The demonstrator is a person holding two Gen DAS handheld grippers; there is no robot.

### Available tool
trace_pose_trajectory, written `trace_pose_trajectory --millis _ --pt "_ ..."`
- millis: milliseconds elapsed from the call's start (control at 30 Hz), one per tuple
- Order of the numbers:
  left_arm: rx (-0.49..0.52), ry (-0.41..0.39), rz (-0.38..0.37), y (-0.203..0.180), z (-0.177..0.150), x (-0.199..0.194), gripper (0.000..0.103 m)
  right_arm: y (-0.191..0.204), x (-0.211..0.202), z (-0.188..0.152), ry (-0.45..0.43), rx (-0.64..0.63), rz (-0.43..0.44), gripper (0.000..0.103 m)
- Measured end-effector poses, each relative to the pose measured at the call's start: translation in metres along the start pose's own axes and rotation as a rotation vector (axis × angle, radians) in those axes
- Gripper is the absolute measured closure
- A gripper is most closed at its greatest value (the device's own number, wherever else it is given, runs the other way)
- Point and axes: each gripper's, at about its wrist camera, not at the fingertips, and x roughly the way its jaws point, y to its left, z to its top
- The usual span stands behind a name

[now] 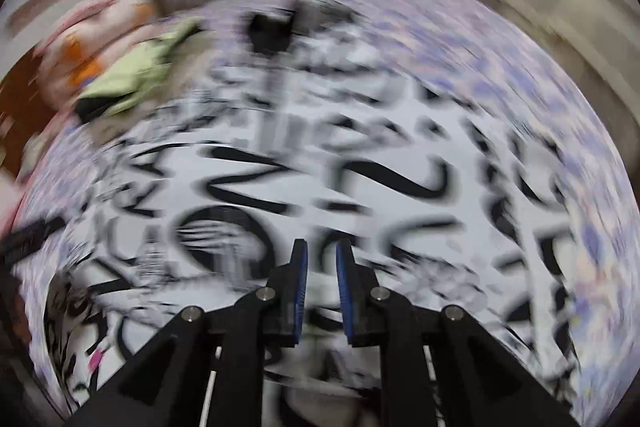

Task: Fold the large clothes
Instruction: 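Smooth the folded jacket side flat with both tools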

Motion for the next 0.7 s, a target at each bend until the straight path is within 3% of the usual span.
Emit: trace_pose_trajectory --millis 67,167,233,300,400,433,500,533,600,633,700 --pt "0.02 0.007 -0.047 -0.022 0.001 0.008 0.025 0.039 0.013 0.003 -0.006 -0.107 0.068 0.089" --pt "0.003 0.086 -0.061 -0.041 -0.004 0.042 0.025 0.074 0.04 0.003 0.043 -0.159 0.096 0.089" --pt "-0.036 0.169 -0.07 -0.041 -0.008 0.066 0.025 0.076 0.056 -0.001 0.097 -0.152 0.107 0.089" --pt "-0.053 0.251 -0.033 -0.035 -0.015 0.092 0.026 0.07 0.073 -0.004 0.149 -0.148 0.078 0.091" --pt "0.007 0.197 0.066 -0.02 -0.015 0.1 0.026 0.044 0.073 -0.001 0.135 -0.139 0.007 0.093" --pt "0.015 0.184 0.087 -0.012 -0.014 0.1 0.028 0.025 0.069 0.0 0.118 -0.12 -0.018 0.098" --pt "-0.012 0.196 -0.008 0.008 -0.014 0.1 0.034 -0.009 0.063 0.001 0.11 -0.071 -0.044 0.099" --pt "-0.009 0.196 -0.018 0.012 -0.014 0.099 0.04 -0.03 0.062 -0.001 0.118 -0.046 -0.103 0.098" --pt "0.048 0.197 0.011 0.012 -0.015 0.098 0.041 -0.065 0.062 -0.005 0.144 -0.004 -0.229 0.092" --pt "0.068 0.193 0.035 0.011 -0.016 0.098 0.041 -0.084 0.063 -0.011 0.168 0.031 -0.243 0.092" --pt "0.079 0.187 0.045 0.01 -0.018 0.098 0.041 -0.104 0.057 -0.017 0.156 0.099 -0.167 0.092"
